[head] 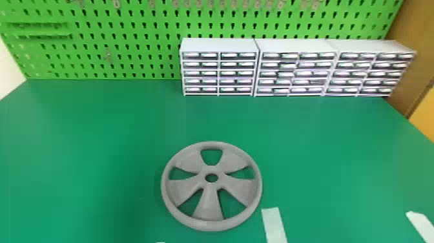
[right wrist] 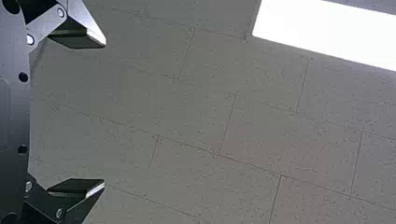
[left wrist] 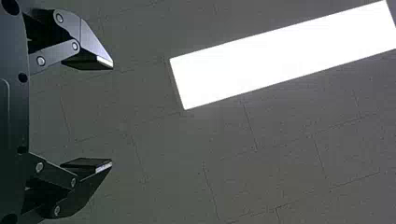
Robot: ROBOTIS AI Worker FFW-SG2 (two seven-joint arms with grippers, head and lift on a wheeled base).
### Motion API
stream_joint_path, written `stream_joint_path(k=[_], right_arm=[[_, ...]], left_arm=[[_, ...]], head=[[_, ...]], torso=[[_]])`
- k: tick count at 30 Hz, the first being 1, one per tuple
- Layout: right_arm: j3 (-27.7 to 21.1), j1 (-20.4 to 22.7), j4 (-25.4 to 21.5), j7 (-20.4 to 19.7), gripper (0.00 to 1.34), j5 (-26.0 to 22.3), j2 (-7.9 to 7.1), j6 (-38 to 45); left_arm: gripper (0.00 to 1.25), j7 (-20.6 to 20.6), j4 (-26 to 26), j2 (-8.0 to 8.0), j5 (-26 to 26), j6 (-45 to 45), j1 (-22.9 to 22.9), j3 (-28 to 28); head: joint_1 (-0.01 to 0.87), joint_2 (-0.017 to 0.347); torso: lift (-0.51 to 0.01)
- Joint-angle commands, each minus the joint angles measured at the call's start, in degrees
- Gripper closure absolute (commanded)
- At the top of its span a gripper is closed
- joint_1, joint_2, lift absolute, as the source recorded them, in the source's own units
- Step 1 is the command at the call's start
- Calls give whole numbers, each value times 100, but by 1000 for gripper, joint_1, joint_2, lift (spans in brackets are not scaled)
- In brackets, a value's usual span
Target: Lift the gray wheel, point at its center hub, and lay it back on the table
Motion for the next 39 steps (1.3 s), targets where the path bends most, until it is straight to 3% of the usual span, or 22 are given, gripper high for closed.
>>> stream_joint_path(k=[1,39], right_arm=[[-48,-8,-1,-12,229,18,-15,9],[31,1,-1,-82,211,18,-94,97]], left_arm=[[506,36,-72,3,-24,-1,73,206],[506,54,-72,83,-94,87,-50,-101]], head=[[692,48],[692,48]], torso=[[-96],[-96]])
